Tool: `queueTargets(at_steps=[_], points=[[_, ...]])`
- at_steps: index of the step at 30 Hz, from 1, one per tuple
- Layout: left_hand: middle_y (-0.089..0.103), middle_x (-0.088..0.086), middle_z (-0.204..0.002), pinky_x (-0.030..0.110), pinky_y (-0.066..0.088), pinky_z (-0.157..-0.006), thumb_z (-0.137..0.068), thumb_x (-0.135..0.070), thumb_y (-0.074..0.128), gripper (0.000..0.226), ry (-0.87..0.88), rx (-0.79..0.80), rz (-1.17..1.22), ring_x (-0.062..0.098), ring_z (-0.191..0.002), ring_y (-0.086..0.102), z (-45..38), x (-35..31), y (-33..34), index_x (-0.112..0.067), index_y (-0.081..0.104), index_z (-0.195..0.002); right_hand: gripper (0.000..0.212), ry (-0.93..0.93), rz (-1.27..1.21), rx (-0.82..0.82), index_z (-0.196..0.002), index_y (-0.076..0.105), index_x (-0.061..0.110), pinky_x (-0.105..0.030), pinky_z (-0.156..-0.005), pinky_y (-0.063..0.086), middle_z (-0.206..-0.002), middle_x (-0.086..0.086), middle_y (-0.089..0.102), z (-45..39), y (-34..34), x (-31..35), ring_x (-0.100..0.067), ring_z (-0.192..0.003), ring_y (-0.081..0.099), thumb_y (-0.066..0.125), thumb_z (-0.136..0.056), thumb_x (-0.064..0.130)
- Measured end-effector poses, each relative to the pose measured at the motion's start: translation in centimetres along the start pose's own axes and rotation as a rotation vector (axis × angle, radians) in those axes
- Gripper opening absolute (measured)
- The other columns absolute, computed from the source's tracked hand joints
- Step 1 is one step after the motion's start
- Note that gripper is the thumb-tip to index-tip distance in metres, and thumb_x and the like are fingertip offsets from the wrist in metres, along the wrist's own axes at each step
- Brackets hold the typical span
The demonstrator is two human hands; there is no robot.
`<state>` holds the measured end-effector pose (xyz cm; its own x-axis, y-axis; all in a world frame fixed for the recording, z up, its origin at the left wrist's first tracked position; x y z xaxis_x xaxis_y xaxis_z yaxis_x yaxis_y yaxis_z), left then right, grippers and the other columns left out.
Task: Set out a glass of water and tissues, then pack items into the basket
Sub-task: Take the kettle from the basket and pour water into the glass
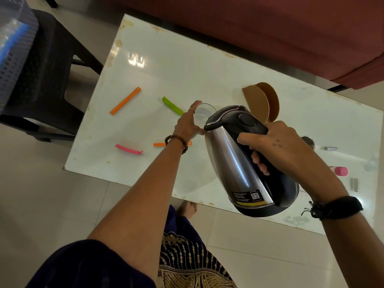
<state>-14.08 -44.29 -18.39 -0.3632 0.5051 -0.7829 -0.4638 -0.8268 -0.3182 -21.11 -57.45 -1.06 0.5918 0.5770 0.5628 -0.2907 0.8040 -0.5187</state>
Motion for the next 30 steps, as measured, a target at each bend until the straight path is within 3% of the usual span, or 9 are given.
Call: queueTargets(at_steps=[6,14,17,19,21,23,25,27,30], points=[[0.044,0.009,-0.142,0.043,0.037,-0.106,-0.073,-0.003,0.07,0.089,0.015,-0.001,0.01,0.03,-0.13,0.04,-0.1,0.2,0.1,-0.027,0.023,-0.145,0.026,-0.022,-0.028,-0.058,-0.056,0.053,0.008,-0.015,-0.032,0.04,-0.034,-0.001,0.052,0.4,0.1,-0.4,-0.011,-0.026,0.042,0.06,-0.078,0.021],[0.048,0.011,-0.138,0.042,0.039,-0.103,-0.076,-0.012,0.069,0.09,0.099,-0.003,-0.069,0.03,-0.126,0.045,-0.3,0.4,0.0,-0.026,0.015,-0.147,0.038,-0.159,-0.07,-0.196,-0.047,0.046,0.017,-0.007,-0.036,0.038,-0.028,0.005,0.045,2.6,0.7,-1.4,-0.003,-0.026,0.04,0.06,-0.082,0.013],[0.036,0.013,-0.146,0.044,0.035,-0.108,-0.076,-0.024,0.073,0.097,0.152,0.043,-0.131,0.027,-0.136,0.033,0.4,0.6,-0.1,-0.023,0.008,-0.148,0.044,-0.227,-0.024,-0.277,-0.044,0.04,0.024,-0.004,-0.038,0.036,-0.028,0.009,0.046,4.3,1.2,-1.1,-0.003,-0.03,0.044,0.062,-0.082,0.014],[0.032,0.011,-0.149,0.038,0.034,-0.109,-0.076,-0.023,0.074,0.093,0.191,-0.042,-0.033,0.023,-0.136,0.033,1.9,0.8,-1.7,-0.019,0.014,-0.147,0.047,-0.258,-0.032,-0.303,-0.042,0.04,0.03,-0.004,-0.038,0.036,-0.029,0.011,0.046,5.5,2.0,-0.4,-0.003,-0.03,0.045,0.067,-0.079,0.018],[0.041,0.007,-0.143,0.031,0.041,-0.1,-0.08,-0.016,0.07,0.073,0.221,-0.193,0.131,0.019,-0.121,0.047,4.2,1.5,-4.3,-0.016,0.032,-0.141,0.041,-0.265,-0.062,-0.283,-0.037,0.045,0.031,-0.005,-0.036,0.035,-0.03,0.012,0.048,6.7,3.1,0.7,-0.003,-0.03,0.045,0.069,-0.07,0.029],[0.06,0.005,-0.121,0.023,0.049,-0.085,-0.084,-0.009,0.064,0.039,0.239,-0.324,0.246,0.009,-0.098,0.059,6.9,2.8,-7.2,-0.009,0.054,-0.122,0.023,-0.26,-0.125,-0.238,-0.042,0.054,0.038,-0.009,-0.032,0.035,-0.032,0.012,0.049,7.6,4.8,2.3,-0.004,-0.028,0.045,0.063,-0.062,0.036],[0.068,0.004,-0.094,0.009,0.046,-0.07,-0.086,-0.007,0.06,0.013,0.221,-0.424,0.256,-0.006,-0.077,0.061,9.3,4.5,-10.2,-0.007,0.064,-0.098,0.015,-0.286,-0.168,-0.209,-0.046,0.056,0.043,-0.008,-0.032,0.031,-0.032,0.014,0.048,8.2,6.9,4.0,-0.003,-0.027,0.042,0.063,-0.059,0.038],[0.067,0.0,-0.079,0.002,0.042,-0.061,-0.087,-0.004,0.057,0.009,0.169,-0.522,0.29,-0.013,-0.067,0.06,11.5,6.3,-13.6,-0.004,0.065,-0.09,0.01,-0.331,-0.156,-0.179,-0.052,0.057,0.038,-0.012,-0.034,0.03,-0.033,0.012,0.046,8.4,9.6,5.9,-0.005,-0.029,0.038,0.06,-0.057,0.045],[0.063,-0.008,-0.075,0.002,0.042,-0.057,-0.088,-0.001,0.054,0.009,0.142,-0.7,0.367,-0.013,-0.064,0.06,15.1,8.6,-19.6,-0.002,0.063,-0.09,0.016,-0.381,-0.197,-0.119,-0.057,0.057,0.033,-0.025,-0.036,0.037,-0.037,0.005,0.047,8.1,14.2,9.5,-0.008,-0.033,0.039,0.059,-0.059,0.049]])
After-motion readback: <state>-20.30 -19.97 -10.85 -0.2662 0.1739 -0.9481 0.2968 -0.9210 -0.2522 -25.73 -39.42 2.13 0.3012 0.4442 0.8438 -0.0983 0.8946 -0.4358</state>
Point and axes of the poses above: each hand's wrist, its own z-axis away from the middle knuckle, its own y-axis out of the palm, x = y × z, the point moved 6 cm from there along -z, towards the middle knuckle
